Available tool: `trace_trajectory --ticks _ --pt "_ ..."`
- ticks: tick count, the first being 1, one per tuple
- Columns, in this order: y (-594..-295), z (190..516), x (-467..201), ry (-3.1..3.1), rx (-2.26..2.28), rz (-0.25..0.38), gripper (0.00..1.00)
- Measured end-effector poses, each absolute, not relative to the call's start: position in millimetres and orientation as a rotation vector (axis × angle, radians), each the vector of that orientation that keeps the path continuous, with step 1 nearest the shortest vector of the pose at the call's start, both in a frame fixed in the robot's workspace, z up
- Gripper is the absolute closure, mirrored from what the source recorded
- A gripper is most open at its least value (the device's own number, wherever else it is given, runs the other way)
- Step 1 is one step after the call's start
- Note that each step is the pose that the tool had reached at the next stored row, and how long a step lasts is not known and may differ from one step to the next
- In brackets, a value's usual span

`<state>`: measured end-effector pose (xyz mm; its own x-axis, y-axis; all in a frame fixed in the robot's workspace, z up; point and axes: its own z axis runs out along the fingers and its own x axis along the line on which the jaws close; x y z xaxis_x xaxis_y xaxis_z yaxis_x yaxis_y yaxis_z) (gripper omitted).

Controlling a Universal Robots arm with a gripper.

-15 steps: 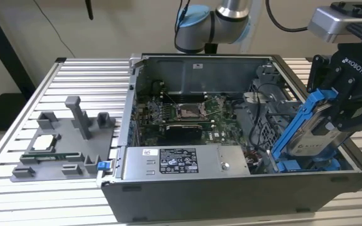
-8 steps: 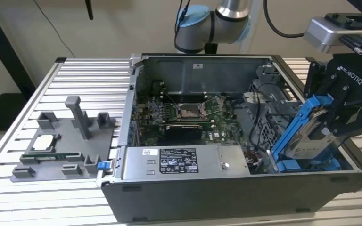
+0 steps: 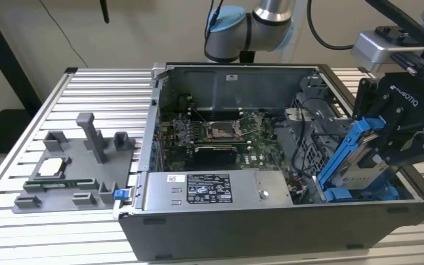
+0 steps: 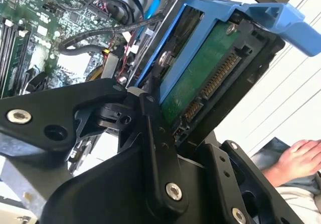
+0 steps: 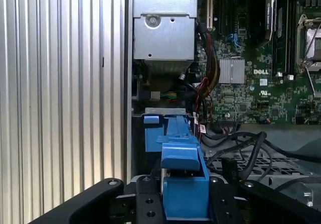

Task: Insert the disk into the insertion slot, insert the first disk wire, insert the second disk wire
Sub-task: 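Insert the disk into the insertion slot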

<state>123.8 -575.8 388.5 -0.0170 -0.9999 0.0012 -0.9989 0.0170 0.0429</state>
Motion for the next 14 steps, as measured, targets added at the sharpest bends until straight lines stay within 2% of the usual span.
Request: trace_trajectory --ticks 6,7,14 --pt "-575.8 388.0 123.8 -2.218 2.181 -0.047 1.00" --pt "-575.8 388.0 123.7 -2.218 2.181 -0.047 0.00" --pt "-575.8 398.0 123.8 -2.218 2.180 -0.047 0.00"
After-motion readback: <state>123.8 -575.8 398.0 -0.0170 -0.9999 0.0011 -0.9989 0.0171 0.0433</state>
